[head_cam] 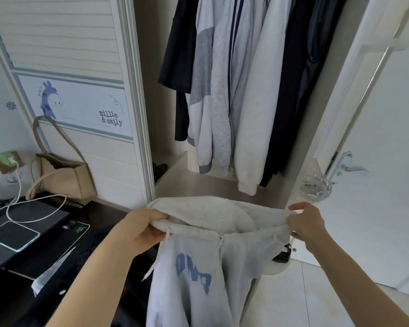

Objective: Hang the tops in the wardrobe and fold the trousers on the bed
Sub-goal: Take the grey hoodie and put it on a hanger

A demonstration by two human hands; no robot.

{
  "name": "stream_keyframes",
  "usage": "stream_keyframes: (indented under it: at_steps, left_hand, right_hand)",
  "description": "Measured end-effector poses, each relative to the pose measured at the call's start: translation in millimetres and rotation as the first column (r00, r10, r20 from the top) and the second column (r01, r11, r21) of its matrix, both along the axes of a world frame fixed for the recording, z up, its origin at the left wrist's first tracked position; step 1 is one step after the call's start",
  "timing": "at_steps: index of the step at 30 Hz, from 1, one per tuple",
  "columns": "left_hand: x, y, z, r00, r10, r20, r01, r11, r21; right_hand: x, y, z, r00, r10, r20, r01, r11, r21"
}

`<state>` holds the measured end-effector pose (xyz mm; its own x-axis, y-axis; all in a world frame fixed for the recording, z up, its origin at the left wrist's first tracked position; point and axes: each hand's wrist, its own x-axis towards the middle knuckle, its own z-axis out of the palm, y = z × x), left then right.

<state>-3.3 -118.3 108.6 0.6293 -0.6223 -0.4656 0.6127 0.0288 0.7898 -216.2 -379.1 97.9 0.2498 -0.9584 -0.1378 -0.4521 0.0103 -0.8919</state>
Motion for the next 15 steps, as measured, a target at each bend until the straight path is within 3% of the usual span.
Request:
stream_keyframes:
  at_steps: [3, 6, 7, 8, 9, 10, 12, 13, 15]
  left_hand:
    - [-3, -3, 3, 0.937, -0.314, 0.155, 0.289, 0.943, 0.167]
    - [-1, -12, -6, 0.835, -0.48, 0.268, 0.32, 0.821, 0.473]
    - [3, -14, -10, 0.734, -0.586, 0.343, 0.251, 0.704, 0.665]
    - [7, -16, -13, 0.565, -0.725, 0.393, 0.103, 0.535, 0.839]
    - [13, -16, -16, 0.391, -0.82, 0.418, -0.132, 0.399, 0.907]
    - [18, -15, -18, 0.311, -0.823, 0.474, -0.317, 0.381, 0.869]
    - [26, -16, -16, 0.258, -0.764, 0.591, -0.466, 0.438, 0.769]
    - [27, -17, -11, 0.205, -0.74, 0.641, -0.504, 0.482, 0.717]
    - [30, -22, -7, 0.072, -0.604, 0.794, -0.51, 0.662, 0.549]
  right_hand:
    - [5, 5, 16, 0.98, -0.005, 0.2, 0.069, 0.947, -0.315]
    - [11, 19, 32, 0.934, 0.058, 0.352, 0.114, 0.886, -0.45]
    - [11, 22, 36, 0.914, 0.064, 0.4, 0.132, 0.886, -0.445]
    - [13, 25, 40, 0.897, 0.075, 0.436, 0.14, 0.887, -0.441]
    - [14, 29, 44, 0.885, 0.103, 0.453, 0.13, 0.881, -0.455]
    - [16, 33, 48, 0.881, 0.143, 0.451, 0.11, 0.865, -0.489]
    - [22, 43, 54, 0.893, 0.219, 0.394, 0.066, 0.801, -0.595]
    - [24, 46, 55, 0.908, 0.248, 0.339, 0.039, 0.753, -0.656]
    - [29, 47, 54, 0.949, 0.275, 0.154, -0.063, 0.645, -0.761]
